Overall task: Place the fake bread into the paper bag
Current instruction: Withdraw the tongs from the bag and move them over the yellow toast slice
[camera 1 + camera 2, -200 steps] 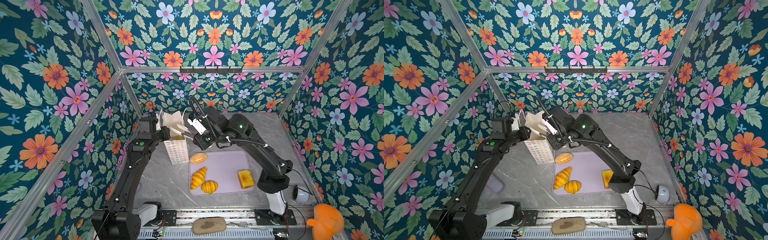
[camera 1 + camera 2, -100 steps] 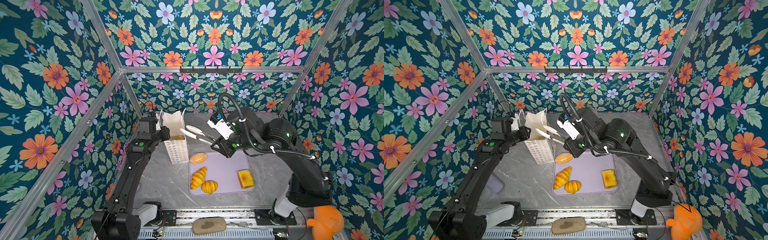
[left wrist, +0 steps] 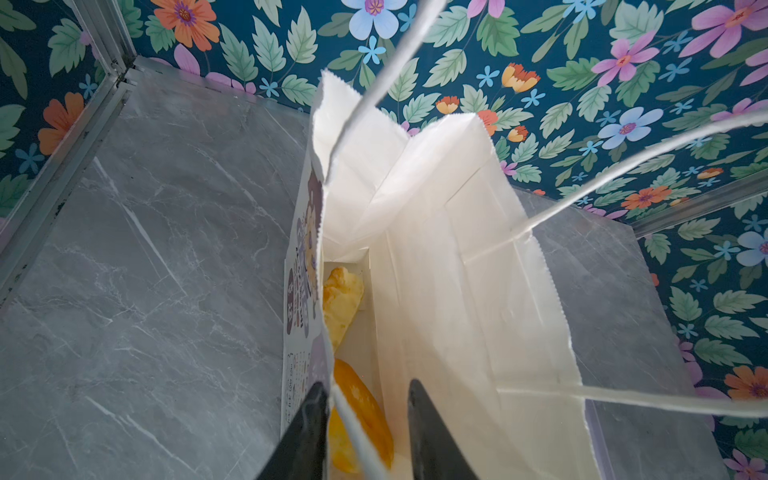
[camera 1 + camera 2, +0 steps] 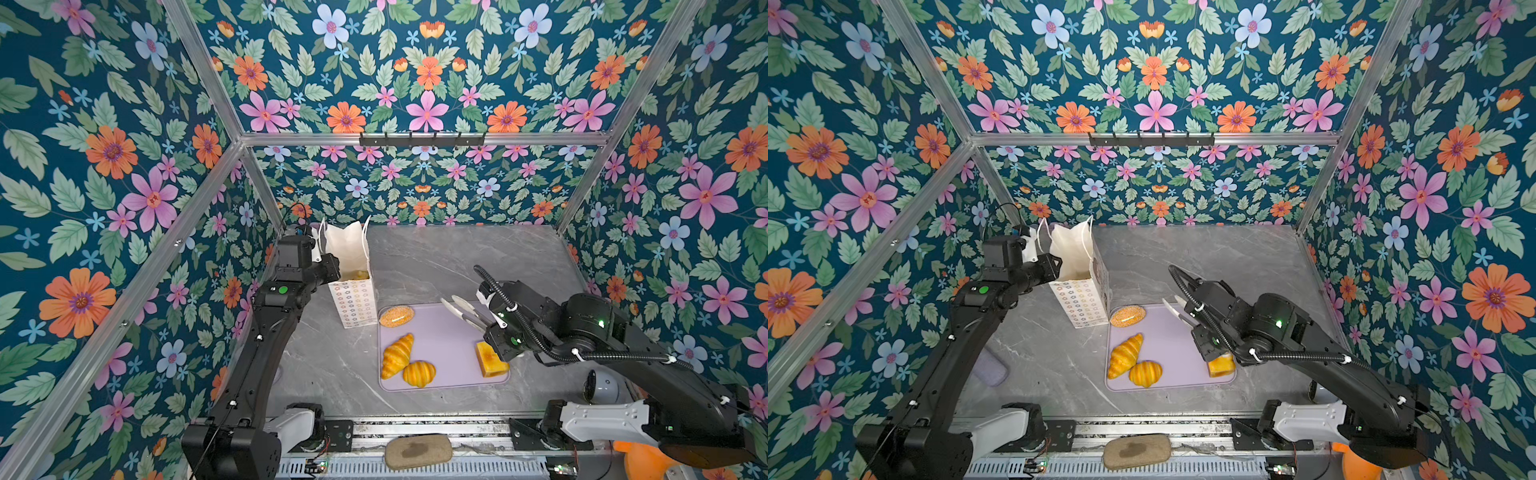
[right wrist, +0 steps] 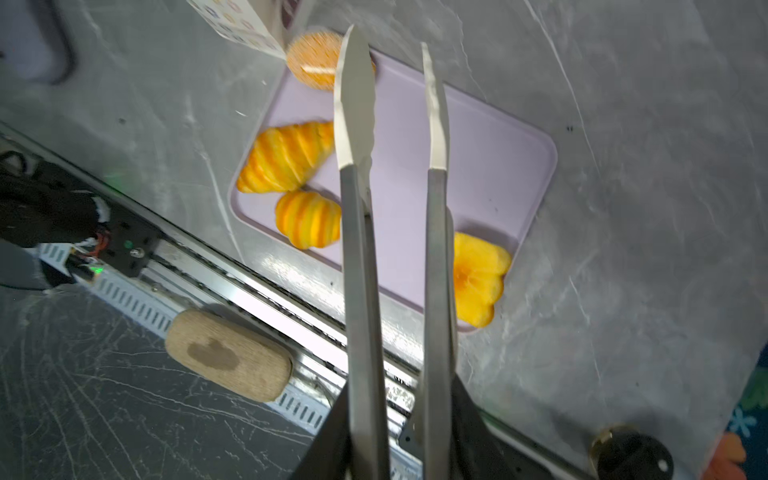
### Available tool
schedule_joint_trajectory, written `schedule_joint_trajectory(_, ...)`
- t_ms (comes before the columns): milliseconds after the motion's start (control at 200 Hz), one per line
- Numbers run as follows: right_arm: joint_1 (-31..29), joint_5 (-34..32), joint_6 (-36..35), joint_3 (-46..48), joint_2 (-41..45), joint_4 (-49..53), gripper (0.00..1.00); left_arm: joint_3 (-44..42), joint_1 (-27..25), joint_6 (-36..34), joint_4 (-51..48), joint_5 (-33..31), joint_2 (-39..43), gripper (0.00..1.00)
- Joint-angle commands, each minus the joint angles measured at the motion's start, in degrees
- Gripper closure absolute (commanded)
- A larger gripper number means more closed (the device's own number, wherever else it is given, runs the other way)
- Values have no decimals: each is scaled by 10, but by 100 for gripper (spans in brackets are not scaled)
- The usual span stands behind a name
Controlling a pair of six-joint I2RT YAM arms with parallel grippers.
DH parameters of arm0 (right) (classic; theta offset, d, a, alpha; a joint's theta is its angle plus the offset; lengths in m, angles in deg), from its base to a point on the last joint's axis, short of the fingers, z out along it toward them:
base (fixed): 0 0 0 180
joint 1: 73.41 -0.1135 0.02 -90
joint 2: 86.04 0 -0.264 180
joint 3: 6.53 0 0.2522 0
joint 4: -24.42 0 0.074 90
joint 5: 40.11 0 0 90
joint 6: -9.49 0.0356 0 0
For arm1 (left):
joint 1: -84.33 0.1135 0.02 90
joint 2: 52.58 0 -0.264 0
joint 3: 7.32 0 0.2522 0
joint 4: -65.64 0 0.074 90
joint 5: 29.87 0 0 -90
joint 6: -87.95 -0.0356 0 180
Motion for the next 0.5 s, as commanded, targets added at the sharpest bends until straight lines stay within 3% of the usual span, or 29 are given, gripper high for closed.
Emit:
schedule_joint_trajectory(0, -1, -12, 99, 51, 13, 38, 69, 0, 0, -9, 5, -7, 3, 65)
schedule_joint_trajectory(495, -1, 38, 214, 215, 53, 59, 67, -7, 1, -20, 17, 8, 13, 65)
